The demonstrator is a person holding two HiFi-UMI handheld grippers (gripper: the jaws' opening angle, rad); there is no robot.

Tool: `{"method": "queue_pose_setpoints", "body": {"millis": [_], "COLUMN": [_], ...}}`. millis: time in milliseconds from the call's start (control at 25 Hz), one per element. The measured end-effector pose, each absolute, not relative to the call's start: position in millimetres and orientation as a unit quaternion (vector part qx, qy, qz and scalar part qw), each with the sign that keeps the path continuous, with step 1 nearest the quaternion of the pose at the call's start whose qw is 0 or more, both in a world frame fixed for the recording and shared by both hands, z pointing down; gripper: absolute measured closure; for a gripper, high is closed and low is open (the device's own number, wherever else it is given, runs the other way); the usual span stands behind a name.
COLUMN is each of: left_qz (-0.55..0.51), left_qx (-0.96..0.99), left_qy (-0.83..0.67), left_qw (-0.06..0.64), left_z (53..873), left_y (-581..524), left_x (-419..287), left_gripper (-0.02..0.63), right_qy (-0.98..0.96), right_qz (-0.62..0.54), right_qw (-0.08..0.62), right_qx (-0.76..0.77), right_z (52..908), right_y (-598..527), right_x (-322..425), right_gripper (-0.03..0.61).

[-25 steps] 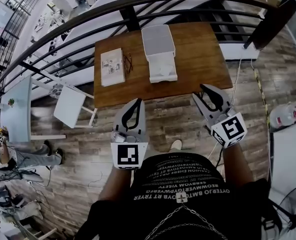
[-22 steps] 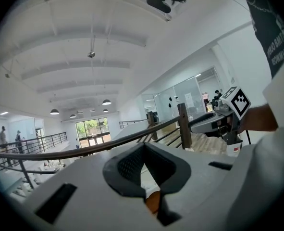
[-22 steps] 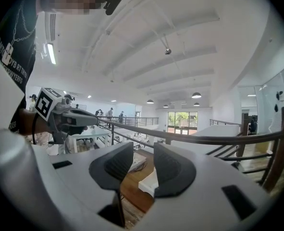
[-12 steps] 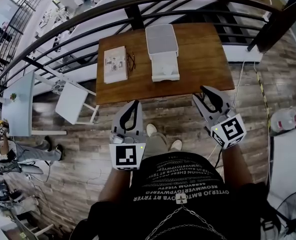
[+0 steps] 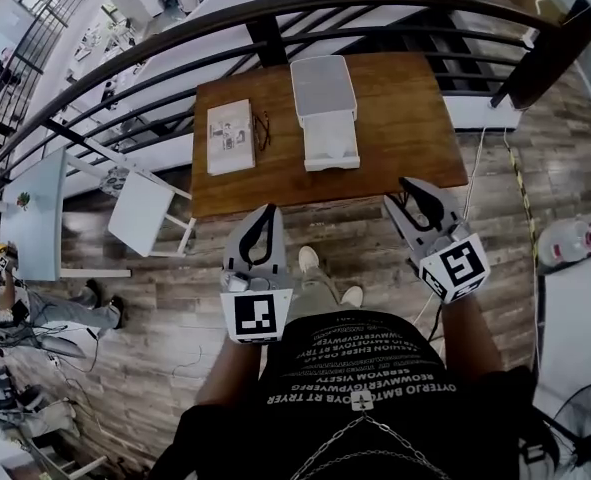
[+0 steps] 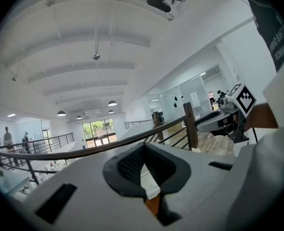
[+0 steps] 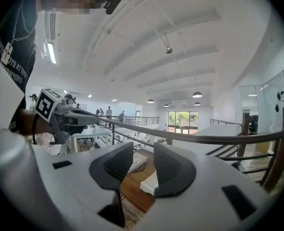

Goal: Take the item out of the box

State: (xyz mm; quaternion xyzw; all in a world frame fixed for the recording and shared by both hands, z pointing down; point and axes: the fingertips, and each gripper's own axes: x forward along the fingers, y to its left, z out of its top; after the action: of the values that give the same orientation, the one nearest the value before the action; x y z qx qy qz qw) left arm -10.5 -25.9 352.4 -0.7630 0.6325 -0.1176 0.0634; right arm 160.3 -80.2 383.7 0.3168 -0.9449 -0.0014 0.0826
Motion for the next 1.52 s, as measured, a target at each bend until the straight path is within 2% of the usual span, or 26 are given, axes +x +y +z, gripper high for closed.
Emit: {"method": "queue_pose_setpoints", "body": {"millis": [160, 680, 1520], "left_qz": [-0.138, -0.113, -0.107], "left_qx": [-0.752, -0.771, -0.796], "left_qy": [0.637, 0.623, 0.592], "left_qw": [0.099, 0.065, 0.072], "left_z": [357, 362, 356], "left_y": [-33, -92, -201], "left_x": [-18, -48, -104], "left_gripper": [0.607, 0.607, 0.607], "right_qy": [-0.944, -0.940, -0.937], "right_qz": [0.002, 0.009, 0.005], "right_qw": [0.088, 0.096, 0.119], "right_qx": [0.318, 0.327, 0.329], "right_z": [388, 397, 391], "right_y": [-88, -142, -235], "right_x": [152, 120, 48], "right_gripper": [0.460, 0.460, 0.460]}}
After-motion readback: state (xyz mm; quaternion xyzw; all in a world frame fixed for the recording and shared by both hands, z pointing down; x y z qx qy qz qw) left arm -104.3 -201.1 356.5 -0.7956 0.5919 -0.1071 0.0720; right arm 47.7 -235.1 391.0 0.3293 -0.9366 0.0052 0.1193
